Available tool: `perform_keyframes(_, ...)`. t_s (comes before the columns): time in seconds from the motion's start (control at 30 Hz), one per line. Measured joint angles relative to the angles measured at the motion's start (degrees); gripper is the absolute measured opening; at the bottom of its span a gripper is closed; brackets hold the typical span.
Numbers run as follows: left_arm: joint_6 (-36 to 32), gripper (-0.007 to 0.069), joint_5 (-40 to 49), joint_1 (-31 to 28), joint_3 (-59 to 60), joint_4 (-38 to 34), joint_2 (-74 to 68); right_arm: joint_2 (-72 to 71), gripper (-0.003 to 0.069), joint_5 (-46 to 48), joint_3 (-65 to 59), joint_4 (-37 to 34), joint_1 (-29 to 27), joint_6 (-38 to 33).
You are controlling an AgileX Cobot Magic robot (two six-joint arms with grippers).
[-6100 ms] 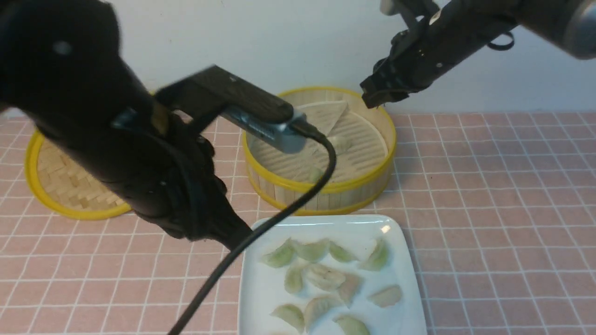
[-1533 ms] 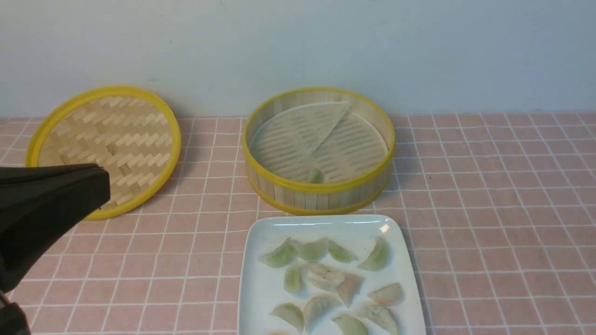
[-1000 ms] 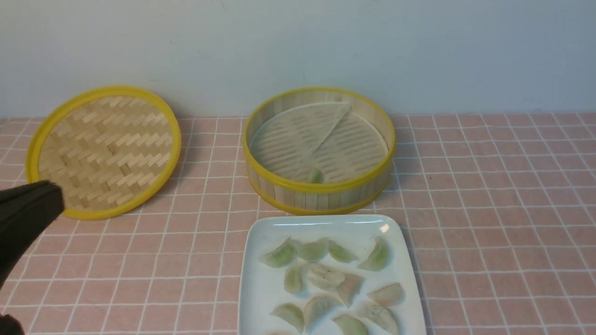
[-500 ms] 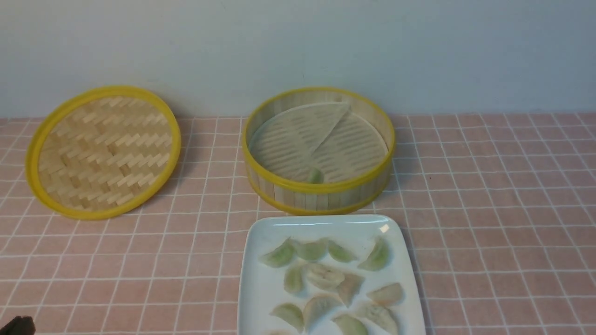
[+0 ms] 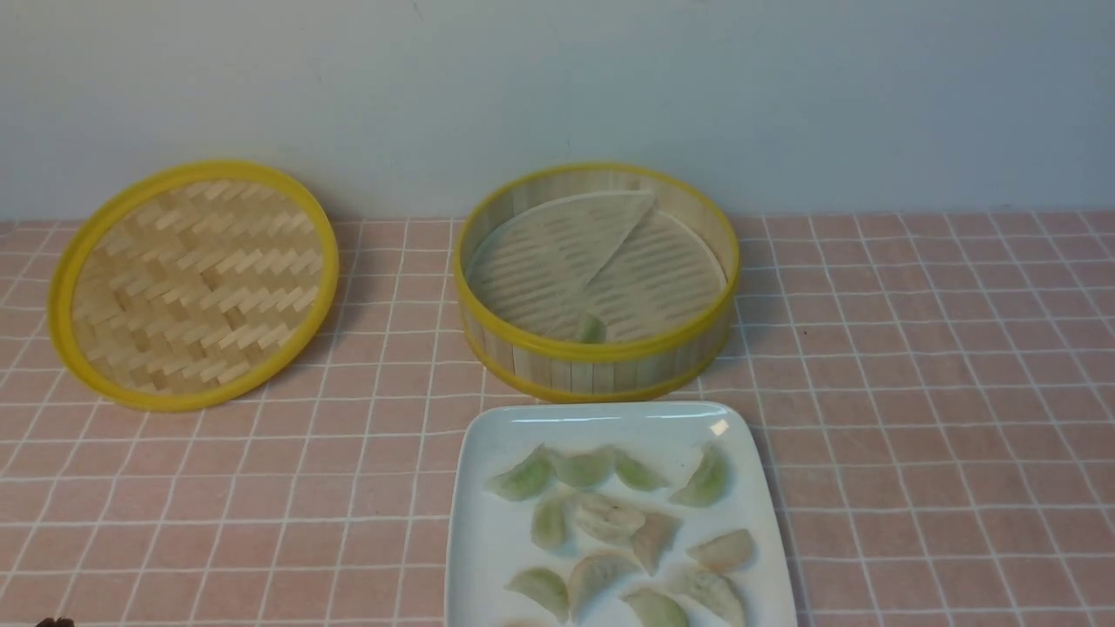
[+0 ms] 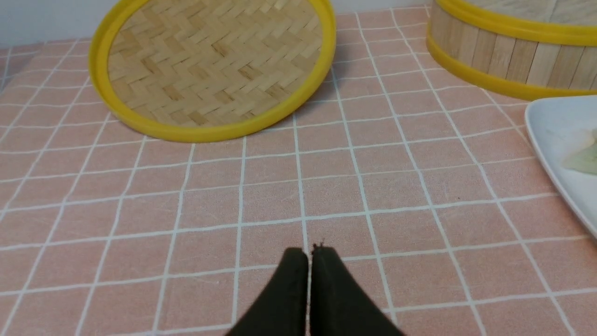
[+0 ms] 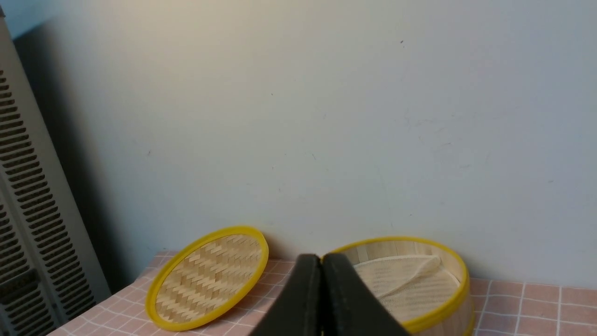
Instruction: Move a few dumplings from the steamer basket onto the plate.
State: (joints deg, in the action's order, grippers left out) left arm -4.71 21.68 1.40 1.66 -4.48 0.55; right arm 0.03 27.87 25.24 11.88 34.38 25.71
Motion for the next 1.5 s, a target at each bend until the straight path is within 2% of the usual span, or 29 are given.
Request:
perform_keyframes(0.43, 0.0, -0.0006, 0.0, 0.0, 0.0, 0.0, 0.0, 0.0, -0.0014, 0.0, 0.0, 0.3, 0.0, 0.0)
perform_keyframes(0.67, 0.0, -0.0006, 0.0, 0.0, 0.0, 0.0, 0.0, 0.2, -0.0014, -0.6, 0.0, -0.3, 0.0, -2.8)
perform_keyframes(0.77, 0.0, -0.0006, 0.0, 0.0, 0.0, 0.0, 0.0, 1.0, -0.0014, -1.0, 0.0, -4.3, 0.0, -7.4)
perform_keyframes(0.9, 0.0, -0.0006, 0.0, 0.0, 0.0, 0.0, 0.0, 1.2, -0.0014, -1.1, 0.0, -11.9, 0.0, -17.6)
perform_keyframes(1.1, 0.0, -0.0006, 0.0, 0.0, 0.0, 0.0, 0.0, 1.0, -0.0014, -1.2, -0.3, -14.5, -0.5, -22.9)
perform_keyframes(1.17, 0.0, -0.0006, 0.0, 0.0, 0.0, 0.0, 0.0, 0.0, -0.0014, -1.7, -1.5, -14.7, -3.8, -23.2)
perform_keyframes(1.23, 0.0, -0.0006, 0.0, 0.0, 0.0, 0.0, 0.0, -0.8, -0.0014, -2.1, -4.5, -14.7, -11.9, -23.2)
perform_keyframes(1.33, 0.0, -0.0006, 0.0, 0.0, 0.0, 0.0, 0.0, -0.9, -0.0014, -2.4, -8.6, -14.7, -19.8, -23.3)
perform_keyframes(1.37, 0.0, -0.0006, 0.0, 0.0, 0.0, 0.0, 0.0, -0.9, -0.0014, -2.4, -11.7, -14.7, -24.2, -23.3)
perform_keyframes(1.5, 0.0, -0.0006, 0.0, 0.0, 0.0, 0.0, 0.0, -0.9, -0.0014, -2.4, -19.6, -14.8, -31.5, -23.3)
